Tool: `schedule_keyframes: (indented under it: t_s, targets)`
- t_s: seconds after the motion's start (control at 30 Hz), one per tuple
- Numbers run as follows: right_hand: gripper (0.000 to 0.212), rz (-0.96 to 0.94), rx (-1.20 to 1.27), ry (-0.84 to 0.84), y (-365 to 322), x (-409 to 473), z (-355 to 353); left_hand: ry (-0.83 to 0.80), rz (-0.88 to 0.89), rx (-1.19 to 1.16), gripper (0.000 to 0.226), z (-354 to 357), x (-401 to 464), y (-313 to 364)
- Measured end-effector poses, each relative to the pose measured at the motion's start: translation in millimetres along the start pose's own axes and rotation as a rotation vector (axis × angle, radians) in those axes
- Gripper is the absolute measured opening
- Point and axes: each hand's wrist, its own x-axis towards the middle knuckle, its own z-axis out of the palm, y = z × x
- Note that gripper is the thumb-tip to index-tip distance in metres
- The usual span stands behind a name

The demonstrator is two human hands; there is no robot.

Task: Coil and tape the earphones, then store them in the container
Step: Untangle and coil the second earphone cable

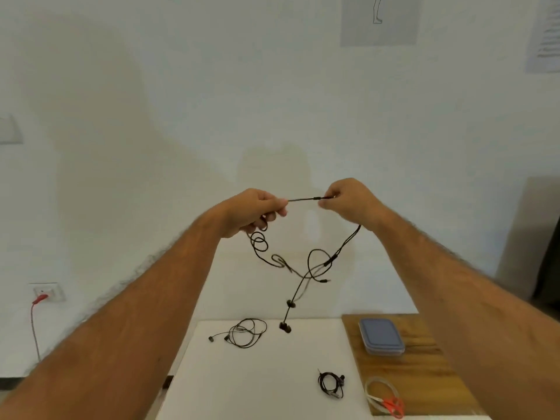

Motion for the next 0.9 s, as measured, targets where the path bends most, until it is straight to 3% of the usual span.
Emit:
schedule_keyframes:
  t_s: [0.17,0.23,0.37,0.53,0.6,0.7,0.83,0.9]
  targets:
    - [0.028,-0.013,-0.035,0.144,7,10,-20,-0.076,-0.155,0.218,0.020,3,1,-38]
    - [0.028,-0.029,0.025,0.147,-3,13,-23,0.041,-0.175,0.210,0.015,9,7,-50]
    - [0.016,-0.029,0.060,0.060,-11,11,-32,0.463,-0.192,0.038,0.021,-3,16,-82]
    - [0.012,0.030,-0.065,0.220,10,15,-56,0.548,-0.208,0.487,0.017,-12,3,-114]
    - [0.018,0.095,0.063,0.249,18,18,-65,0.552,-0.228,0.530,0.009,-13,-1,-126]
    - [0.018,0.212,0.323,0.182,25,18,-73,0.526,-0.253,0.424,0.016,-15,-5,-140]
    - [0.010,0.289,0.420,0.298,40,21,-79,0.496,-0.239,0.187,0.030,-15,-7,-139]
    - [0.009,0.324,0.443,0.261,47,17,-75,0.396,-0.216,0.000,0.034,-13,-8,-123]
